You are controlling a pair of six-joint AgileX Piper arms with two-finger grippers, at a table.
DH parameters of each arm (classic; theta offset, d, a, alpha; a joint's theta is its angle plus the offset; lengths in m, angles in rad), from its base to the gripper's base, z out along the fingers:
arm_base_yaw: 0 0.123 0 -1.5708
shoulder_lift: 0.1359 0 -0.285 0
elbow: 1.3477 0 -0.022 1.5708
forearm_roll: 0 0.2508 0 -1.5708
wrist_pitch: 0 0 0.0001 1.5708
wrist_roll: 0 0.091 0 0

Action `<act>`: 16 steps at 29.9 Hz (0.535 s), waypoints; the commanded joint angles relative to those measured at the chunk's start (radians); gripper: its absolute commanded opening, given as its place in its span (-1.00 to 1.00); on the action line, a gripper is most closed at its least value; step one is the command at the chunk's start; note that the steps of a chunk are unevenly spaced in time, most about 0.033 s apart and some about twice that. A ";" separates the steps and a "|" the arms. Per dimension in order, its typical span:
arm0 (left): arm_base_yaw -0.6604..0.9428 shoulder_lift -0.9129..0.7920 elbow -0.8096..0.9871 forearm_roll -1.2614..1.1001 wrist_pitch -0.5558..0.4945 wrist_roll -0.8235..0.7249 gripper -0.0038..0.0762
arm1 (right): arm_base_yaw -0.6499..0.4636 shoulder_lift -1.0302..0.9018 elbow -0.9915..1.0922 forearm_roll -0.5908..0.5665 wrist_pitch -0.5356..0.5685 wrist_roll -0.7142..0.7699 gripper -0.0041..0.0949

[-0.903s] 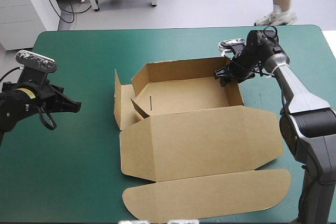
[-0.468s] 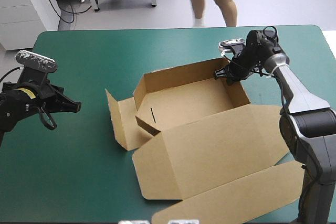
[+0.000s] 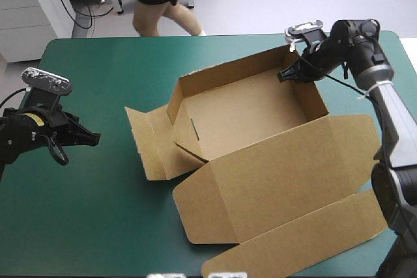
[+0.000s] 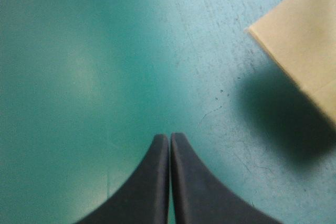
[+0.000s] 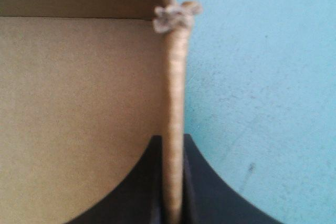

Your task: Fold the box

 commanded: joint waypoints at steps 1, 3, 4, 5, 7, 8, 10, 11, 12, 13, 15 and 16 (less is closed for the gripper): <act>-0.001 -0.018 -0.026 0.000 -0.023 -0.018 -0.92 | -0.030 -0.140 -0.033 0.027 -0.021 -0.008 -0.96; -0.001 -0.018 -0.026 0.000 -0.022 -0.034 -0.92 | -0.044 -0.183 -0.033 0.027 -0.021 -0.008 -0.96; -0.001 -0.018 -0.024 0.000 -0.021 -0.039 -0.92 | -0.052 -0.205 -0.033 0.029 -0.021 -0.008 -0.96; -0.001 -0.018 -0.020 0.000 -0.021 -0.039 -0.92 | -0.060 -0.222 -0.033 0.033 -0.021 -0.008 -0.96; -0.001 -0.018 -0.007 -0.009 -0.023 -0.039 -0.91 | -0.068 -0.262 -0.033 0.041 -0.021 -0.008 -0.96; -0.001 -0.018 0.004 -0.018 -0.023 -0.039 -0.90 | -0.070 -0.277 -0.033 0.045 -0.021 -0.008 -0.96; -0.001 -0.018 0.029 -0.031 -0.028 -0.039 -0.87 | -0.072 -0.311 -0.033 0.061 -0.021 -0.012 -0.96; -0.001 -0.018 0.044 -0.039 -0.040 -0.039 -0.86 | -0.074 -0.326 -0.033 0.073 -0.021 -0.017 -0.96; 0.003 -0.018 0.063 -0.046 -0.055 -0.039 -0.86 | -0.076 -0.343 -0.033 0.085 -0.021 -0.022 -0.96; 0.006 -0.018 0.081 -0.049 -0.067 -0.039 -0.86 | -0.076 -0.352 -0.033 0.085 -0.021 -0.023 -0.96; 0.031 -0.018 0.124 -0.085 -0.098 -0.037 -0.86 | -0.076 -0.370 -0.033 0.083 -0.021 -0.023 -0.96; 0.046 -0.018 0.143 -0.108 -0.115 -0.036 -0.86 | -0.076 -0.375 -0.033 0.083 -0.021 -0.016 -0.96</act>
